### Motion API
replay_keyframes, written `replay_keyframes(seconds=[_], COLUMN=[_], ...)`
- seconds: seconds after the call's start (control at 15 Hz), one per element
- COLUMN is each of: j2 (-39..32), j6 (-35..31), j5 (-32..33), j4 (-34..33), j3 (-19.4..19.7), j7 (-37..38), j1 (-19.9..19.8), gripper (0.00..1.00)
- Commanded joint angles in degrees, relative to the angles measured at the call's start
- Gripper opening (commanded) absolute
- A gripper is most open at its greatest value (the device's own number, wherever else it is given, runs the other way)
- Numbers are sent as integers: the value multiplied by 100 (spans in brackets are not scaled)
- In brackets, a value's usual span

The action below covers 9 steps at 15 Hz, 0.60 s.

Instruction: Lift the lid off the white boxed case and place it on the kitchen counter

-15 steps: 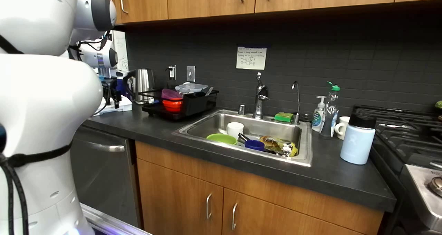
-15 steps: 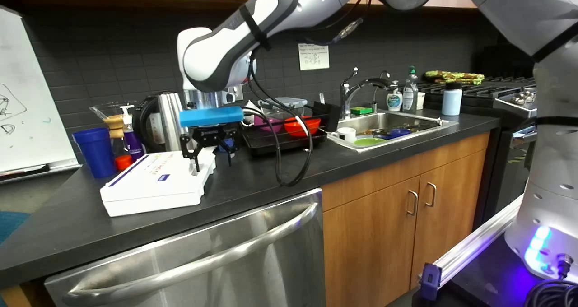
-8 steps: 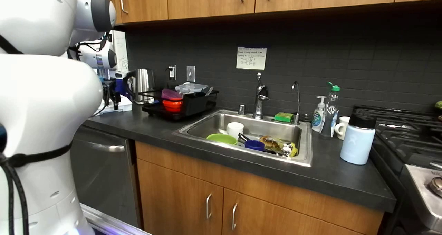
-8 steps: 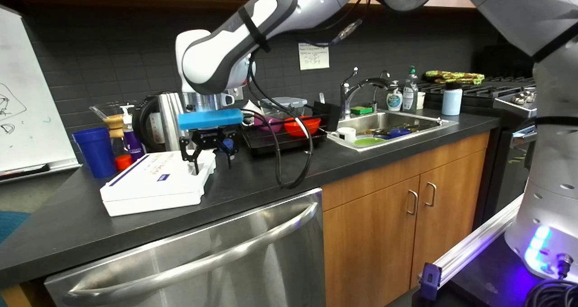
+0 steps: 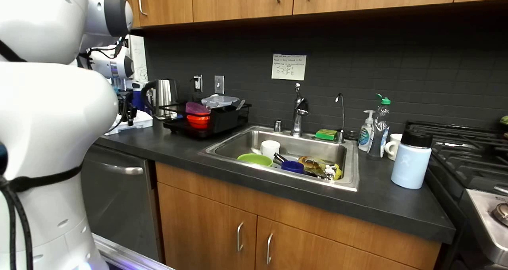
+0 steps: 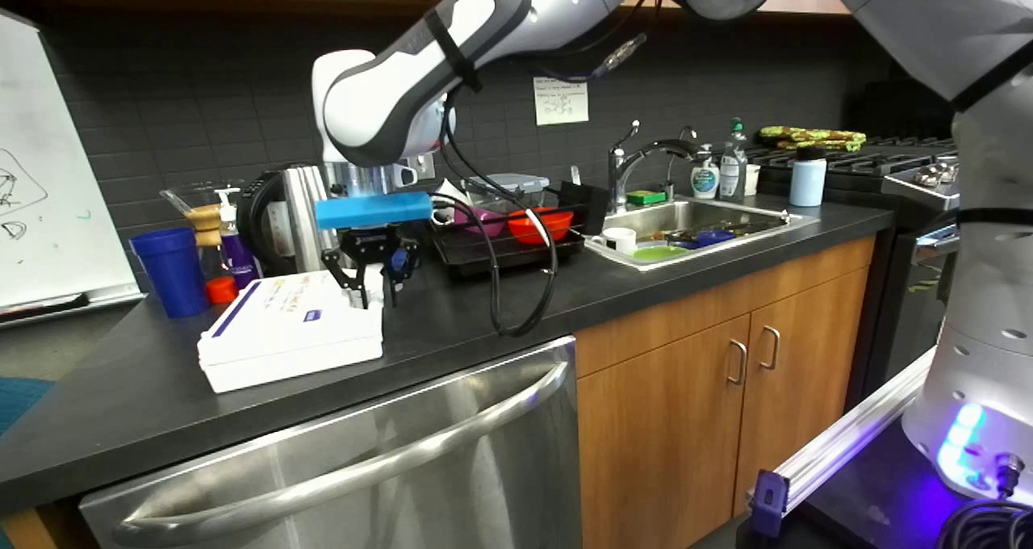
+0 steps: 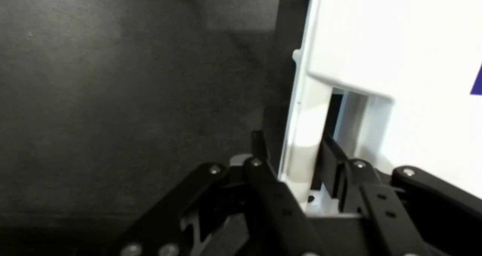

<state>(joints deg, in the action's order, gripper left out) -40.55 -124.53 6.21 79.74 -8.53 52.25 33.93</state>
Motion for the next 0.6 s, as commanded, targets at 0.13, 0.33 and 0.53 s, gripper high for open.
replay_keyframes(seconds=[0.13,0.33,0.53], j2=[-4,-1,9], j6=[52,65,100], j5=[37,74,120], j4=[0,10,-37], j3=[130,166,180], j7=[-53,-61,-63], j1=[32,39,63], gripper=[3,5,5])
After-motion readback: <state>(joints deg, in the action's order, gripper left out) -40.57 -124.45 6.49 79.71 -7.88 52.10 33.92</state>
